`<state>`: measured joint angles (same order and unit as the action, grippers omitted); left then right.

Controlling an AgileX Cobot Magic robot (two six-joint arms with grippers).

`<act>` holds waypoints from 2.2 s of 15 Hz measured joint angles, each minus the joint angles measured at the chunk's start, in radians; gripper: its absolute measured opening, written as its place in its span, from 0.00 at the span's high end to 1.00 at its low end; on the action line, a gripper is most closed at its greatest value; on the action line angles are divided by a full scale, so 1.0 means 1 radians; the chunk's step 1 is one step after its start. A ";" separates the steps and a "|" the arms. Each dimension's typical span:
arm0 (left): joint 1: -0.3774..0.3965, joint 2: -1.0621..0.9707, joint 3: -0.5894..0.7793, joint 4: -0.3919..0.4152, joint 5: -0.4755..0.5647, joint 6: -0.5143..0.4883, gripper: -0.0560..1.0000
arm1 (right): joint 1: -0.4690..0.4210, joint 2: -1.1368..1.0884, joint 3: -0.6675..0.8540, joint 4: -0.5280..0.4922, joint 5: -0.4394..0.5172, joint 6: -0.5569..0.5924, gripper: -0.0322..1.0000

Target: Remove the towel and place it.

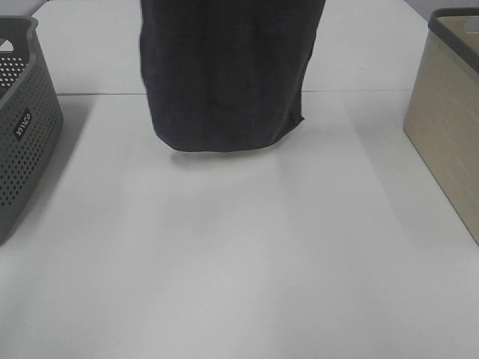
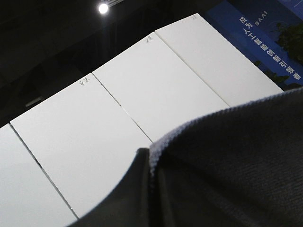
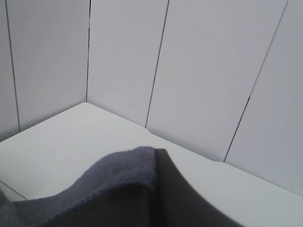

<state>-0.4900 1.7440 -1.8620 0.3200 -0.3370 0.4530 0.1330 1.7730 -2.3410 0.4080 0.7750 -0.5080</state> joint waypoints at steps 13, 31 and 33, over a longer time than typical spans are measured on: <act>0.139 0.259 -0.180 -0.053 -0.133 -0.073 0.95 | 0.000 0.155 -0.002 0.061 -0.284 0.015 0.95; 0.139 0.623 -0.779 -0.051 0.108 -0.172 0.95 | 0.000 0.212 -0.013 0.149 -0.402 -0.082 0.95; 0.142 0.612 -0.780 -0.047 0.093 -0.172 0.95 | 0.000 0.204 -0.019 0.155 -0.410 -0.082 0.95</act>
<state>-0.3480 2.3560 -2.6420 0.2730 -0.2440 0.2810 0.1330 1.9770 -2.3600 0.5630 0.3650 -0.5900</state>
